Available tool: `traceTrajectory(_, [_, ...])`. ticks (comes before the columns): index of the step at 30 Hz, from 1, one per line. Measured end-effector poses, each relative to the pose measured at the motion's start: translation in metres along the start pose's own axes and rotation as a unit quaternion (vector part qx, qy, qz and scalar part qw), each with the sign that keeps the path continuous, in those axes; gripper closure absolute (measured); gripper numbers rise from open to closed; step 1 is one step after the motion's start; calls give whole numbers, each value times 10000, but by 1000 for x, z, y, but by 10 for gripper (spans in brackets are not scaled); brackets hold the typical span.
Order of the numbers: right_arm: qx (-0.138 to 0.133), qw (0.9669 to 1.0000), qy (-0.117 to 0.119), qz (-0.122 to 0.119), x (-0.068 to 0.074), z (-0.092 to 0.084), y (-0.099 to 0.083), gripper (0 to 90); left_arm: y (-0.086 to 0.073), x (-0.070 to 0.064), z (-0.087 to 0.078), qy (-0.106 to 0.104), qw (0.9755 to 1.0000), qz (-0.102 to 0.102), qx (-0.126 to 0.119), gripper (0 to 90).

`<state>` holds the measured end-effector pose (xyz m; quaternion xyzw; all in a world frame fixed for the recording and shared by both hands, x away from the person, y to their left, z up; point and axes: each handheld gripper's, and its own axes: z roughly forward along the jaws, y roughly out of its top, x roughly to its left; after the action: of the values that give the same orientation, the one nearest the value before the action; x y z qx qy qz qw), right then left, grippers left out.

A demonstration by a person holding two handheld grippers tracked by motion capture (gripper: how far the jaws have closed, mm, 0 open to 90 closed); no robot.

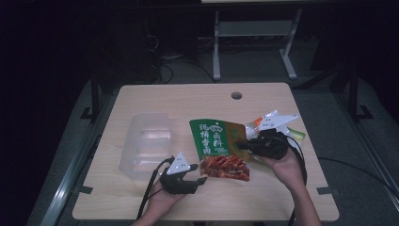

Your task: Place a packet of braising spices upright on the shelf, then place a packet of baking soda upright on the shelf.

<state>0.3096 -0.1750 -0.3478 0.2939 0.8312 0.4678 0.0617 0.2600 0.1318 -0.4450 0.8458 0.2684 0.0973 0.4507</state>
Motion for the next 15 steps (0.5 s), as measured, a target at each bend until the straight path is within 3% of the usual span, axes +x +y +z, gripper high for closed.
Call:
traceTrajectory(6, [-16,9999,-85,-54,-1,1,11,900,0,-1,1,-23,10000,11,-18,374])
traceTrajectory(12, [145,9994,-116,-286,3,6,28,900,1,0,2,-30,10000,-19,-60,355])
traceTrajectory(15, [195,9994,-101,-285,4,9,32,900,1,1,2,-50,10000,-20,-36,352])
